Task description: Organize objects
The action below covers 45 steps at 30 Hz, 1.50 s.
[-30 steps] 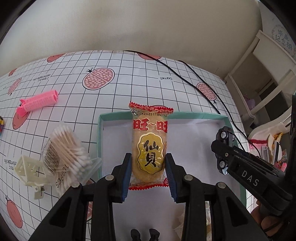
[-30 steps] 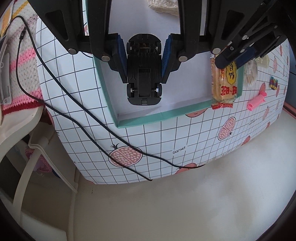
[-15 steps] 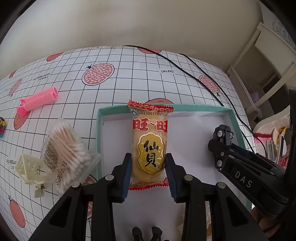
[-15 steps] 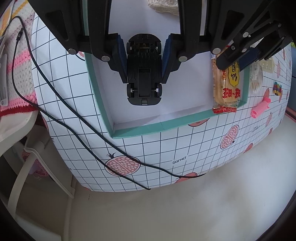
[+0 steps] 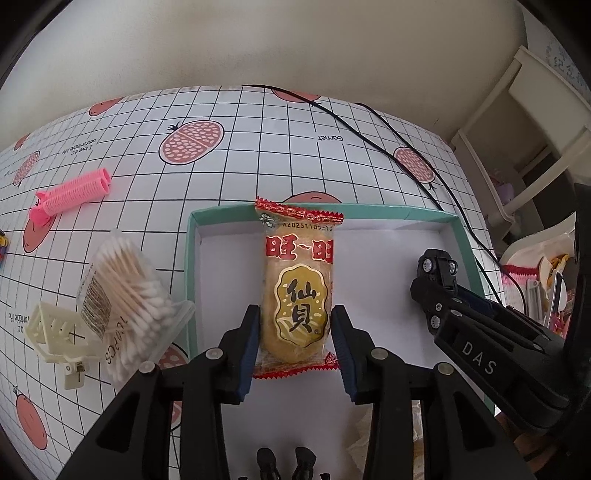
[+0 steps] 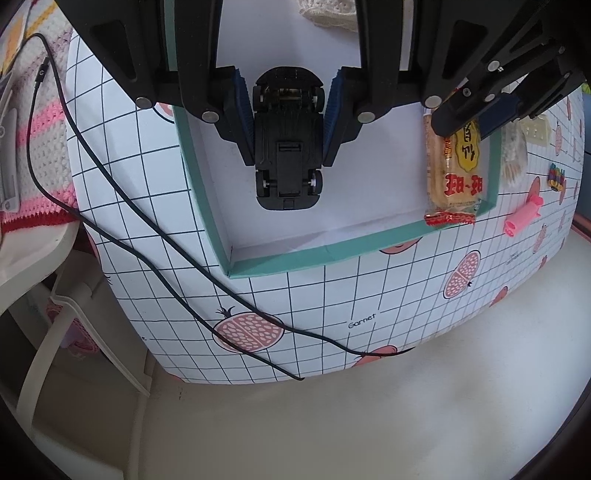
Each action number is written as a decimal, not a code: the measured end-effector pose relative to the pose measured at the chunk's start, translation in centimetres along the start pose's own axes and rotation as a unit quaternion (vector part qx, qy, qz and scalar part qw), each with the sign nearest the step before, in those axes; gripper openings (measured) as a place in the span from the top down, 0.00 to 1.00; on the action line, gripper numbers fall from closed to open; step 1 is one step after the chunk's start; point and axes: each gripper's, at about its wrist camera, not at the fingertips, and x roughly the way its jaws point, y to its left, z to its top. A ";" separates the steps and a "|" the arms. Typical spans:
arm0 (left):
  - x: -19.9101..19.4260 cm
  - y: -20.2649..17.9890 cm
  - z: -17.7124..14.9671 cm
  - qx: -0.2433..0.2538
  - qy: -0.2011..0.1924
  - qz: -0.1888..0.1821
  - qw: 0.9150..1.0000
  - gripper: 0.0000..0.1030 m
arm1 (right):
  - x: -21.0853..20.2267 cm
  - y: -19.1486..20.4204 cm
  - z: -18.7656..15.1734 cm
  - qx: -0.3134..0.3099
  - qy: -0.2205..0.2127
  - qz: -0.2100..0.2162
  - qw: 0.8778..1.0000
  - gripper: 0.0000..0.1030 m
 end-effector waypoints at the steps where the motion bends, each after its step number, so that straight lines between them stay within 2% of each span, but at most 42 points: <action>1: -0.1 0.1 0.0 -0.001 -0.001 0.000 1.000 0.57 | -0.1 0.0 0.0 -0.001 0.000 0.000 1.000 0.58; 10: -2.1 0.3 0.8 -0.004 -0.015 -0.004 1.000 0.56 | -1.4 0.6 0.3 -0.014 -0.010 -0.008 1.000 0.58; 17: -4.1 0.5 1.4 -0.008 -0.042 -0.006 0.999 0.56 | -3.0 1.0 0.7 -0.023 -0.029 -0.011 0.999 0.58; 20: -4.4 0.6 1.5 -0.009 -0.050 0.004 0.999 0.52 | -3.1 1.0 0.6 -0.023 -0.029 -0.011 0.999 0.57; 22: -4.4 0.8 1.6 -0.011 -0.052 0.013 0.998 0.42 | -3.1 0.9 0.5 -0.022 -0.028 -0.011 0.999 0.49; 25: -4.3 1.1 1.6 -0.015 -0.054 0.023 0.998 0.39 | -3.0 0.9 0.4 -0.025 -0.028 -0.011 0.999 0.37; 27: -4.2 1.4 1.6 -0.019 -0.056 0.031 0.998 0.36 | -2.9 1.0 0.3 -0.028 -0.031 -0.012 0.999 0.33; 28: -4.2 1.5 1.6 -0.021 -0.057 0.034 0.998 0.29 | -3.0 1.1 0.3 -0.029 -0.032 -0.012 0.999 0.29; 31: -4.2 1.8 1.6 -0.025 -0.065 0.048 0.996 0.18 | -3.0 1.2 0.3 -0.032 -0.036 -0.015 0.999 0.20; 37: -4.4 2.3 1.7 -0.029 -0.071 0.059 0.995 0.15 | -3.0 1.2 0.3 -0.033 -0.038 -0.019 0.999 0.07; 39: -4.4 2.5 1.7 -0.033 -0.071 0.064 0.995 0.12 | -2.9 1.1 0.4 -0.031 -0.037 -0.021 0.999 0.05; 40: -4.4 2.6 1.7 -0.036 -0.071 0.068 0.994 0.06 | -2.9 1.1 0.4 -0.030 -0.036 -0.021 0.999 0.04; 42: -4.5 2.8 1.8 -0.042 -0.075 0.075 0.993 0.05 | -2.8 0.9 0.4 -0.028 -0.035 -0.022 0.999 0.00; 45: -4.6 3.1 1.8 -0.047 -0.078 0.072 0.993 0.05 | -2.8 0.8 0.4 -0.026 -0.034 -0.019 0.999 0.00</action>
